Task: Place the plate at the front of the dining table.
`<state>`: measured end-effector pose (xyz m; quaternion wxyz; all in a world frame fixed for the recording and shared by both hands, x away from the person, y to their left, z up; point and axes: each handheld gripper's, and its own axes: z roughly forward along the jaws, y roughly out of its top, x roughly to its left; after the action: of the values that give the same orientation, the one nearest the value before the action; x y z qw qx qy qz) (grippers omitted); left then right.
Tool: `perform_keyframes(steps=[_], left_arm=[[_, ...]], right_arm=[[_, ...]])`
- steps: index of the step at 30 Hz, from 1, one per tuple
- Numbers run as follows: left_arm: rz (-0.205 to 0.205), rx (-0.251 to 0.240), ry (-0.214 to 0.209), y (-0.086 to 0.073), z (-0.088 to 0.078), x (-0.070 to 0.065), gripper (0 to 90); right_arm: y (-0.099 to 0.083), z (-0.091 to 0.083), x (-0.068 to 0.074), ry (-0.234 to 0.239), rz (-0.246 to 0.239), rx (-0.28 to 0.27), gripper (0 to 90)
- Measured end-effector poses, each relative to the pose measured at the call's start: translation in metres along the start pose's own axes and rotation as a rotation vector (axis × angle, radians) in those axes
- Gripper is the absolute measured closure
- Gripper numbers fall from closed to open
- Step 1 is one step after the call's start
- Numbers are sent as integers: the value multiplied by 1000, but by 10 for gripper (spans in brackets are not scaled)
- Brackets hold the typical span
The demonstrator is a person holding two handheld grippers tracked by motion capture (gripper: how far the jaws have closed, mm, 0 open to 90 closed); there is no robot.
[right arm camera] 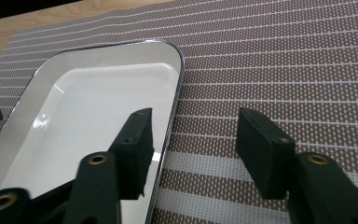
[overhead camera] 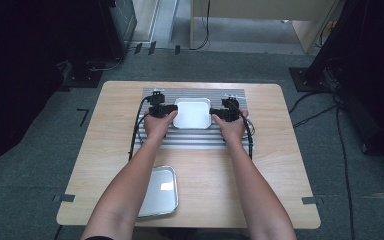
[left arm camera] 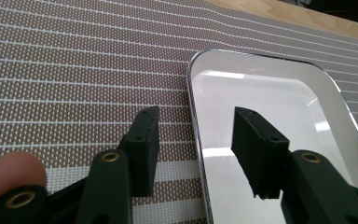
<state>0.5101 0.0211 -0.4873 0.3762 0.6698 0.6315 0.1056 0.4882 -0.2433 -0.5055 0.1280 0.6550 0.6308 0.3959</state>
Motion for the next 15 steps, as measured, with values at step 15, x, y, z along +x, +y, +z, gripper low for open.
perform_keyframes(steps=[15], left_arm=[[83,-3,10,-15,-34,10,270]], right_arm=[[-10,-24,17,29,-100,21,235]])
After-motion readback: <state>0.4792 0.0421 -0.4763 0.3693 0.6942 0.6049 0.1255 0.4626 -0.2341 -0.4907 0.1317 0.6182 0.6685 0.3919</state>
